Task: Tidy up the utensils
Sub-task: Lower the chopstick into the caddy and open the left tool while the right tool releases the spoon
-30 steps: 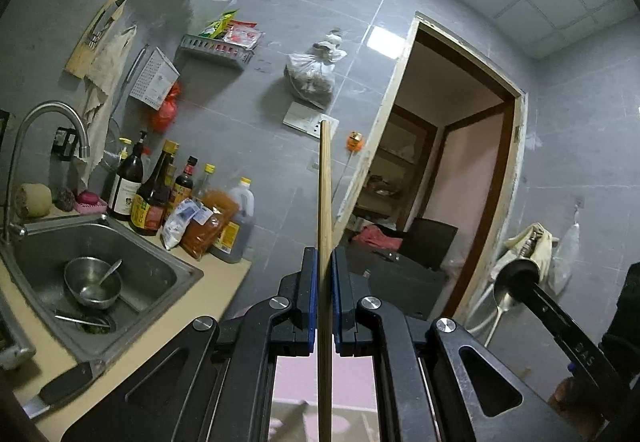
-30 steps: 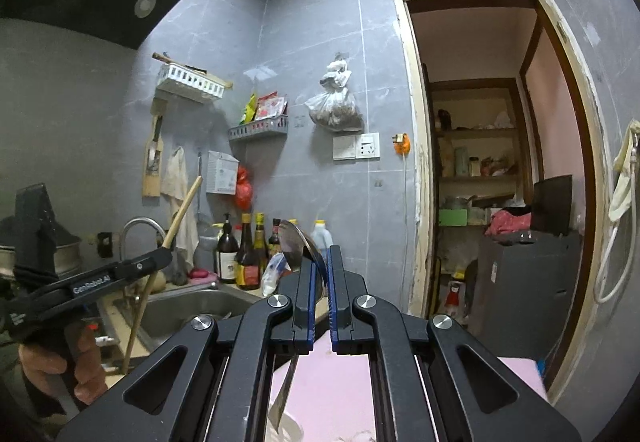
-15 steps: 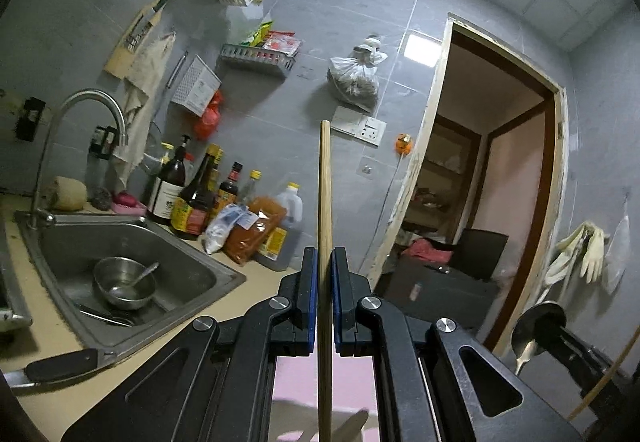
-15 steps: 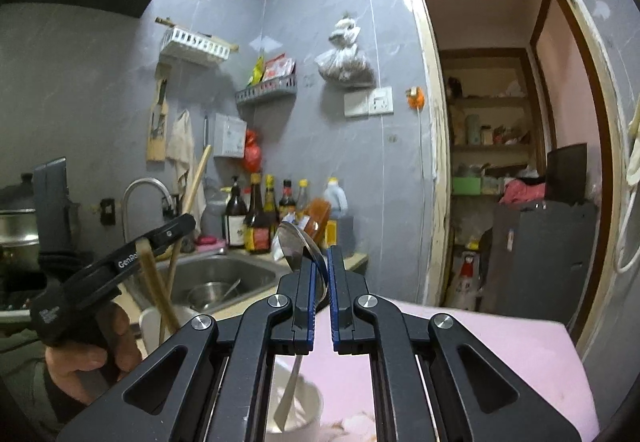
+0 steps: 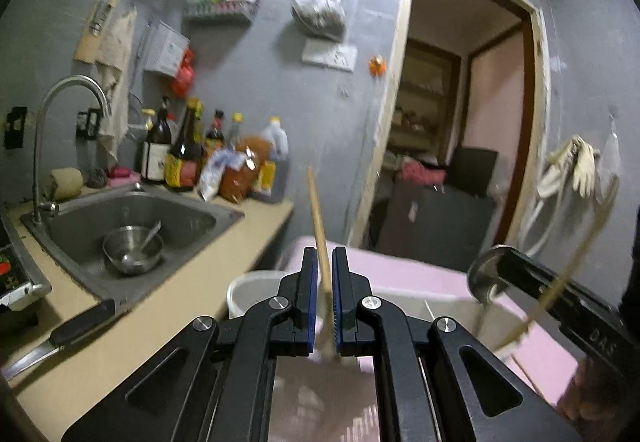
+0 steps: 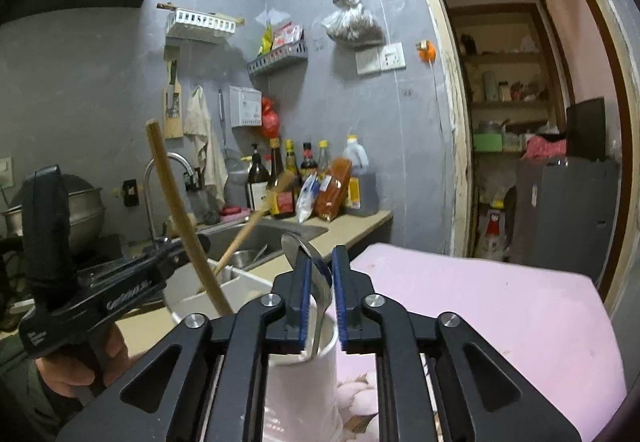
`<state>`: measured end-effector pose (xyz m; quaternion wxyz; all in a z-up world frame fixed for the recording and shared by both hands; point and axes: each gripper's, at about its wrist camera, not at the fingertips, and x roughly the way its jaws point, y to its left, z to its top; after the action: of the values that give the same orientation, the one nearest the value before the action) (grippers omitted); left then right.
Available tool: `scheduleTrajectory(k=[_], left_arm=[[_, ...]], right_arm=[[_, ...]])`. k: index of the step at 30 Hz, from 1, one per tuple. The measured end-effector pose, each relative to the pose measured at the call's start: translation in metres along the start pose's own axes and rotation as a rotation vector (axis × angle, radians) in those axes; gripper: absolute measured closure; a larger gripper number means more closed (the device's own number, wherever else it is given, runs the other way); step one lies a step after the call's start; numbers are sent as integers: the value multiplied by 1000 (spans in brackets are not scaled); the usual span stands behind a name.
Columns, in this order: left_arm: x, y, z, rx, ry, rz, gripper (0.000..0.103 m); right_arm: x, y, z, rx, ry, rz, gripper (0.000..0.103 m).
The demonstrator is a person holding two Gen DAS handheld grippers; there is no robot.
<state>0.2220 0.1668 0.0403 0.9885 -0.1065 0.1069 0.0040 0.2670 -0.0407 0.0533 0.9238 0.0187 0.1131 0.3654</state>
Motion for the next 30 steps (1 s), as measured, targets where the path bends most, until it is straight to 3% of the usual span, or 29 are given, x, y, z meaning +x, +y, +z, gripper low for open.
scheduleTrajectory(k=[16, 19, 21, 25, 28, 30], left_arm=[[-16, -7, -10, -3, 37, -21, 97], [-19, -5, -9, -13, 30, -41, 83], [-23, -3, -7, -21, 19, -50, 67], [-22, -3, -2, 1, 32, -34, 66], [-20, -3, 1, 24, 43, -31, 66], [-17, -6, 3, 61, 58, -26, 65]], right_arm=[[-13, 7, -4, -14, 0, -5, 78], [-15, 7, -5, -12, -8, -6, 76], [-17, 6, -6, -8, -14, -15, 69], [-23, 2, -8, 1, -35, -47, 57], [-31, -5, -5, 16, -55, -76, 42], [-40, -11, -3, 32, -68, -98, 24]])
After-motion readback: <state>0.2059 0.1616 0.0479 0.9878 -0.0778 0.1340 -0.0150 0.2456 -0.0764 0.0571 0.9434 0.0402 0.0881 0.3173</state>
